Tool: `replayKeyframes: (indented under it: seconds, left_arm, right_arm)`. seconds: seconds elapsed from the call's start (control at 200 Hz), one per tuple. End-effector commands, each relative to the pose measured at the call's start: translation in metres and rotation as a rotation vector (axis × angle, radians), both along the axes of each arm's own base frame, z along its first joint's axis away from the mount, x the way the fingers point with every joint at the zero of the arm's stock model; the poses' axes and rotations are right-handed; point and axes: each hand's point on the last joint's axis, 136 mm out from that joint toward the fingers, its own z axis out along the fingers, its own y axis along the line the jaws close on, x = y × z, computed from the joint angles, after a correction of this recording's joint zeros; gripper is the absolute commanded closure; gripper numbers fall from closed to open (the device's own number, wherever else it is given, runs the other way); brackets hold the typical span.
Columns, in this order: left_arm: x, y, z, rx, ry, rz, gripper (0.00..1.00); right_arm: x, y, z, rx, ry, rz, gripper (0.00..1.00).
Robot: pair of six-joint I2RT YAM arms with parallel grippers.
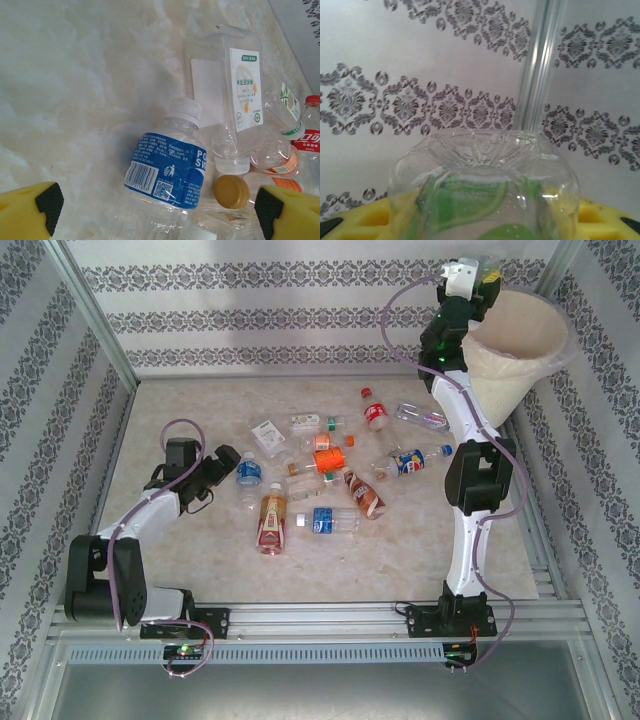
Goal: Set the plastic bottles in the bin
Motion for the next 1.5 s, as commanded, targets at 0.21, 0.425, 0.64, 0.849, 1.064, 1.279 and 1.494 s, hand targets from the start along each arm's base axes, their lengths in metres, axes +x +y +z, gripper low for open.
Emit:
replayKeyframes:
  seconds: [0.21, 0.425, 0.64, 0.849, 1.064, 1.279, 1.494]
  left_arm:
    - [0.005, -0.008, -0.011, -0.015, -0.009, -0.029, 0.01]
    - [0.011, -0.009, -0.022, -0.015, 0.037, -0.038, 0.00]
    - [0.016, -0.010, -0.025, -0.010, 0.070, -0.050, 0.00]
    - [0.011, -0.007, -0.023, -0.012, 0.067, -0.021, 0.00]
    - [0.000, 0.002, -0.021, 0.037, 0.082, -0.003, 0.00]
    - [-0.003, 0.004, -0.016, 0.057, 0.088, -0.001, 0.00]
    - [-0.005, 0.003, -0.017, 0.045, 0.105, 0.001, 0.00]
  right_arm:
    - [-0.015, -0.043, -0.038, 0.222, -0.029, -0.107, 0.42]
    - [-0.005, -0.064, -0.074, 0.394, 0.126, 0.028, 0.43]
    - [-0.007, -0.060, -0.099, 0.552, 0.236, 0.166, 0.43]
    - [-0.010, -0.045, -0.113, 0.707, 0.309, 0.278, 0.38]
    - [-0.002, -0.022, -0.113, 0.859, 0.321, 0.421, 0.38]
    - [-0.006, -0.023, -0.107, 0.867, 0.311, 0.414, 0.33]
    - [-0.024, -0.026, -0.081, 0.777, 0.307, 0.411, 0.09]
